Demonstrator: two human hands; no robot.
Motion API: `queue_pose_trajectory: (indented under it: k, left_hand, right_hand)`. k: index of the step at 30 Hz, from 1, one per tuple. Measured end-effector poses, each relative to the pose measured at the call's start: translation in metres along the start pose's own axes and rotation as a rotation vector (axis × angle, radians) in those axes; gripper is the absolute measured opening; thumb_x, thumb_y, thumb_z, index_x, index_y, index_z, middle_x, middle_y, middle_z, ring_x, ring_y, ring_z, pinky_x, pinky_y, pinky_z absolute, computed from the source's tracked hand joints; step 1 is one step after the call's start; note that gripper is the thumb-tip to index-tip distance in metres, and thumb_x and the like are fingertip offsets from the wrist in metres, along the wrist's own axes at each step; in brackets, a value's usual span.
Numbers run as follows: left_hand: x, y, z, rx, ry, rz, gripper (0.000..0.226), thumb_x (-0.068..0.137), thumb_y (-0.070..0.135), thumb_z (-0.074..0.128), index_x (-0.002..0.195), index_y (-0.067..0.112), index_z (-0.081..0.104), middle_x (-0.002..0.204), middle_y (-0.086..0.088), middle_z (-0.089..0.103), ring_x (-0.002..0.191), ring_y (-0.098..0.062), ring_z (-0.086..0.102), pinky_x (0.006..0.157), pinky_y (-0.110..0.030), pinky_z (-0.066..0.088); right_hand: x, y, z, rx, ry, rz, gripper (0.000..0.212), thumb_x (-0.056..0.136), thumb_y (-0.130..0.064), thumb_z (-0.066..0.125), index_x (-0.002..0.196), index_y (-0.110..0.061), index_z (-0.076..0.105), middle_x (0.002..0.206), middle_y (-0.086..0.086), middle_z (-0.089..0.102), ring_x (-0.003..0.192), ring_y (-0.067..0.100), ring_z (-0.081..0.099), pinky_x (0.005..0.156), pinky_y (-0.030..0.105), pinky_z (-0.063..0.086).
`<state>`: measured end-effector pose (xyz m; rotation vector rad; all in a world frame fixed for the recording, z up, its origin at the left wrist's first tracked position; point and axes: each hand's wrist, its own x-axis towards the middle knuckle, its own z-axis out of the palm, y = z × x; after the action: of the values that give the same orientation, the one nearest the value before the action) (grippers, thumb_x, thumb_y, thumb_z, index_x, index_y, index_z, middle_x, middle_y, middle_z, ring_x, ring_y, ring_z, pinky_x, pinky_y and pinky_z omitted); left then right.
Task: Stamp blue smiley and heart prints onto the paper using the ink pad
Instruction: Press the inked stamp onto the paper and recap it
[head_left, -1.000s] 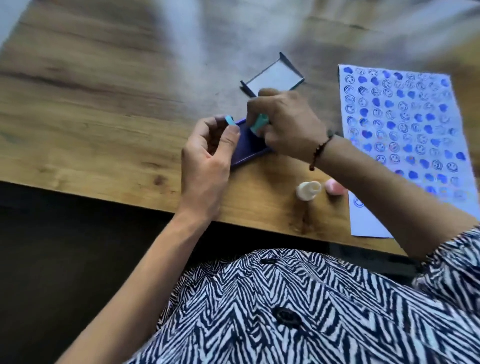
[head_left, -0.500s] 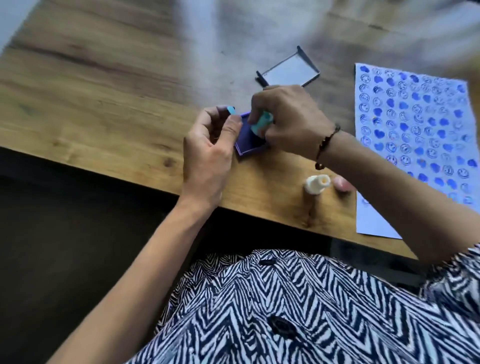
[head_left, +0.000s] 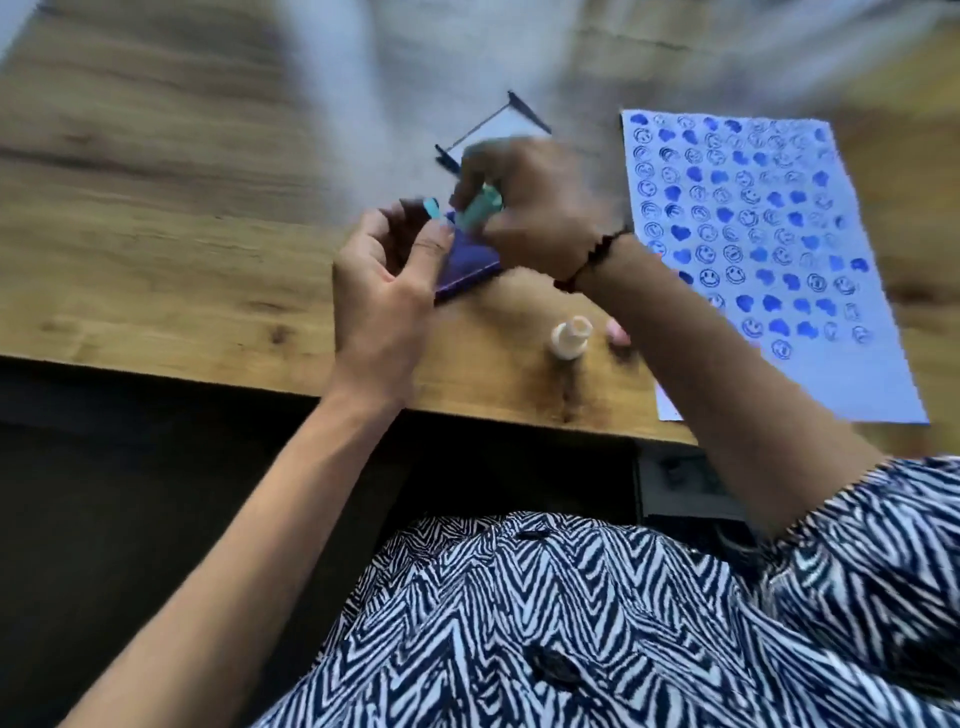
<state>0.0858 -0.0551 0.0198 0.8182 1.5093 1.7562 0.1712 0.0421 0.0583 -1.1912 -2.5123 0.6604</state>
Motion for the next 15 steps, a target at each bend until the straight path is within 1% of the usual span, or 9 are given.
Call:
queue_pose_trajectory:
  k: [2,4,5,7,9,11,12,14,15]
  left_hand:
    - [0.003,0.004,0.017,0.039,-0.098,0.001,0.012,0.077,0.016,0.059,0.088,0.020,0.060,0.078,0.005,0.063,0.068,-0.001,0.059,0.067,-0.016,0.048]
    - [0.003,0.006,0.042,0.079,-0.242,-0.039,0.014,0.073,0.020,0.060,0.087,0.023,0.061,0.077,0.007,0.064,0.071,-0.005,0.059,0.072,-0.022,0.048]
    - [0.002,0.006,0.056,0.111,-0.350,-0.046,0.013,0.073,0.020,0.060,0.084,0.027,0.061,0.074,0.013,0.065,0.071,-0.004,0.058,0.074,-0.024,0.047]
    - [0.001,0.006,0.082,0.211,-0.619,-0.023,0.012,0.075,0.018,0.060,0.083,0.028,0.063,0.067,0.019,0.066,0.070,0.001,0.058,0.077,-0.024,0.047]
    - [-0.002,0.005,0.110,0.375,-0.872,0.044,0.010,0.080,0.016,0.060,0.090,0.016,0.063,0.076,0.007,0.067,0.069,-0.001,0.058,0.073,-0.024,0.048]
    - [0.000,0.006,0.137,0.575,-1.056,0.200,0.020,0.085,0.015,0.057,0.100,0.003,0.061,0.090,-0.010,0.065,0.077,-0.012,0.059,0.069,-0.019,0.047]
    - [0.002,0.006,0.148,0.644,-1.138,0.269,0.022,0.086,0.015,0.055,0.104,0.002,0.060,0.096,-0.013,0.064,0.084,-0.019,0.060,0.073,-0.021,0.048]
    - [0.006,0.007,0.169,0.746,-1.282,0.352,0.023,0.087,0.017,0.053,0.108,0.009,0.060,0.106,-0.013,0.065,0.097,-0.026,0.061,0.084,-0.030,0.051]
    - [0.008,0.007,0.177,0.796,-1.328,0.366,0.024,0.087,0.017,0.053,0.110,0.013,0.059,0.110,-0.011,0.065,0.099,-0.025,0.061,0.085,-0.032,0.050]
  right_hand:
    - [-0.018,0.020,-0.025,0.133,0.123,0.148,0.018,0.072,-0.009,0.060,0.088,-0.010,0.069,0.079,0.002,0.058,0.056,0.006,0.055,0.056,0.016,0.039]
    - [-0.053,0.050,-0.048,0.194,0.209,0.312,0.017,0.071,-0.010,0.063,0.087,-0.009,0.068,0.076,0.003,0.058,0.043,0.000,0.053,0.050,0.015,0.043]
    - [-0.073,0.066,-0.058,0.218,0.241,0.400,0.017,0.071,-0.008,0.064,0.088,-0.008,0.067,0.076,0.007,0.059,0.043,0.003,0.054,0.049,0.020,0.050]
    - [-0.112,0.092,-0.070,0.234,0.280,0.555,0.018,0.073,-0.004,0.063,0.091,-0.006,0.066,0.077,0.011,0.059,0.052,0.017,0.059,0.057,0.042,0.058]
    - [-0.145,0.112,-0.076,0.210,0.321,0.657,0.019,0.074,-0.002,0.063,0.092,-0.002,0.065,0.077,0.014,0.059,0.063,0.028,0.060,0.068,0.053,0.057]
    - [-0.165,0.126,-0.079,0.190,0.361,0.708,0.019,0.073,-0.002,0.064,0.091,0.000,0.065,0.081,0.019,0.063,0.066,0.028,0.059,0.072,0.056,0.055]
    - [-0.169,0.130,-0.080,0.174,0.374,0.718,0.018,0.072,-0.003,0.064,0.091,-0.001,0.065,0.083,0.021,0.065,0.065,0.027,0.058,0.072,0.055,0.055]
    - [-0.174,0.136,-0.080,0.108,0.376,0.723,0.019,0.072,-0.005,0.064,0.090,-0.004,0.066,0.084,0.018,0.064,0.062,0.020,0.057,0.075,0.049,0.055]
    - [-0.174,0.137,-0.079,0.059,0.361,0.712,0.020,0.072,-0.005,0.063,0.091,-0.004,0.066,0.085,0.018,0.065,0.063,0.016,0.056,0.077,0.045,0.053]
